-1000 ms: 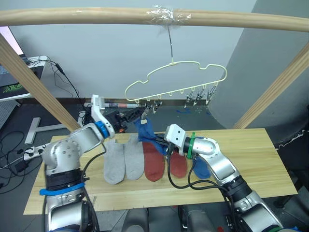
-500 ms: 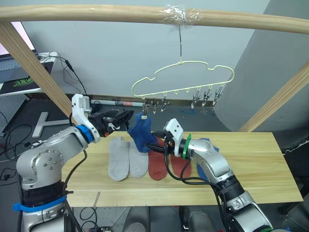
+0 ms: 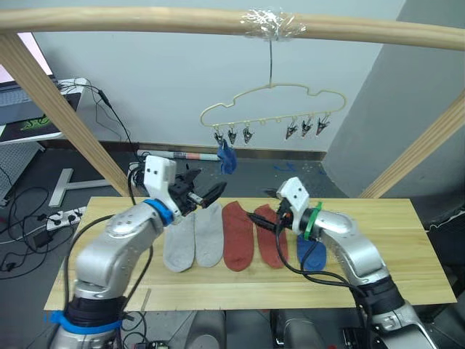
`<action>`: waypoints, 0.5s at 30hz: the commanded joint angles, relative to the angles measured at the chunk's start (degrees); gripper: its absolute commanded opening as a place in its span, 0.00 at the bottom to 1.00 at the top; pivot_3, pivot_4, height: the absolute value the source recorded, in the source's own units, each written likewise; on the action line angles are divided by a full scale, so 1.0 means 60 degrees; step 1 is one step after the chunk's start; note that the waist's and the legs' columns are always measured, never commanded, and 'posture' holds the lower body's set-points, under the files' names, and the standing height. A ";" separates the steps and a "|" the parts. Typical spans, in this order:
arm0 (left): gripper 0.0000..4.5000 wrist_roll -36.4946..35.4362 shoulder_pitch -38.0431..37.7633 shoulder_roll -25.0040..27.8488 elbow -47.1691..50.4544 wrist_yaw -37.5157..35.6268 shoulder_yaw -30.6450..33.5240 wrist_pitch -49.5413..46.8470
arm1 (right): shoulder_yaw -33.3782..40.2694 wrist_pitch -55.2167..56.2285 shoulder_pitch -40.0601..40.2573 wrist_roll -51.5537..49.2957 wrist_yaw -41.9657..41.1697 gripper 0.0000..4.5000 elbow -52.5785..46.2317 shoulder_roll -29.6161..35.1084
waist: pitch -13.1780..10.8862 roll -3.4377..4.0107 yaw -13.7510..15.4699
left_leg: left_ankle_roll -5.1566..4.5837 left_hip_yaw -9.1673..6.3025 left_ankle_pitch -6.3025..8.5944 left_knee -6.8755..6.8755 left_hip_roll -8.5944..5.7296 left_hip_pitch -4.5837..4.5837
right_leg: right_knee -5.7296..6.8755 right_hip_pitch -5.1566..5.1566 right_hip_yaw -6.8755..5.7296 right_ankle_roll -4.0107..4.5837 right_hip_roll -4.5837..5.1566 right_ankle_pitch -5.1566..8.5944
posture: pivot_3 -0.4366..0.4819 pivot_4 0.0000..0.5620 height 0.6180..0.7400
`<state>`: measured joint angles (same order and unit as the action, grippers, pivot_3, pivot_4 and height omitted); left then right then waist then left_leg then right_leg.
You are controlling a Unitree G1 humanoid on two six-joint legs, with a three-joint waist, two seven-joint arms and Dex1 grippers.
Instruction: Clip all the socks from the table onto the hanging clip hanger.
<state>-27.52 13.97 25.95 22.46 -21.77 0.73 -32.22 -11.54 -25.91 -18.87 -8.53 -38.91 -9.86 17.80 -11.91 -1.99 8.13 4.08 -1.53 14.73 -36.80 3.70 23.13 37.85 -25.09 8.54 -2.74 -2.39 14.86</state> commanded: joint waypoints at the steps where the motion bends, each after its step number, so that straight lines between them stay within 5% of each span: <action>1: 0.66 0.1265 0.0077 -0.0597 -0.0136 0.0343 -0.0832 0.1291 | 0.0610 -0.0345 0.0190 -0.0450 0.0078 1.00 -0.1277 0.0328 | 0.0000 0.0000 0.0019 | 0.0000 0.0002 0.0000 -0.0003 -0.0001 0.0001 | -0.0001 0.0000 0.0002 0.0000 0.0000 0.0000 | 0.84 0.33 1.00; 3: 0.53 0.1685 0.0134 -0.0965 -0.0390 0.0571 -0.1052 0.1547 | 0.0745 -0.0564 0.0239 -0.0581 0.0175 1.00 -0.1666 0.0446 | 0.0001 -0.0001 0.0015 | -0.0001 0.0005 0.0000 -0.0008 -0.0002 0.0002 | -0.0002 0.0002 0.0007 -0.0001 0.0000 -0.0001 | 0.83 0.33 1.00; 15: 0.53 0.3753 0.0878 -0.2816 -0.2393 0.2133 -0.1490 0.2890 | 0.1046 -0.1155 -0.0023 -0.1190 0.0528 1.00 -0.3027 0.0618 | 0.0003 -0.0002 -0.0086 | -0.0005 0.0001 0.0000 -0.0028 -0.0007 -0.0003 | 0.0012 0.0013 0.0011 -0.0008 -0.0002 -0.0009 | 0.78 0.32 1.00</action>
<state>-6.67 18.39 9.65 8.21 -10.43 -8.54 -16.97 -6.72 -32.56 -17.80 -14.14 -36.08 -24.93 21.50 -11.89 -2.00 7.62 4.05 -1.53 14.73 -36.97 3.67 23.11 37.94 -25.01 8.61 -2.79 -2.41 14.80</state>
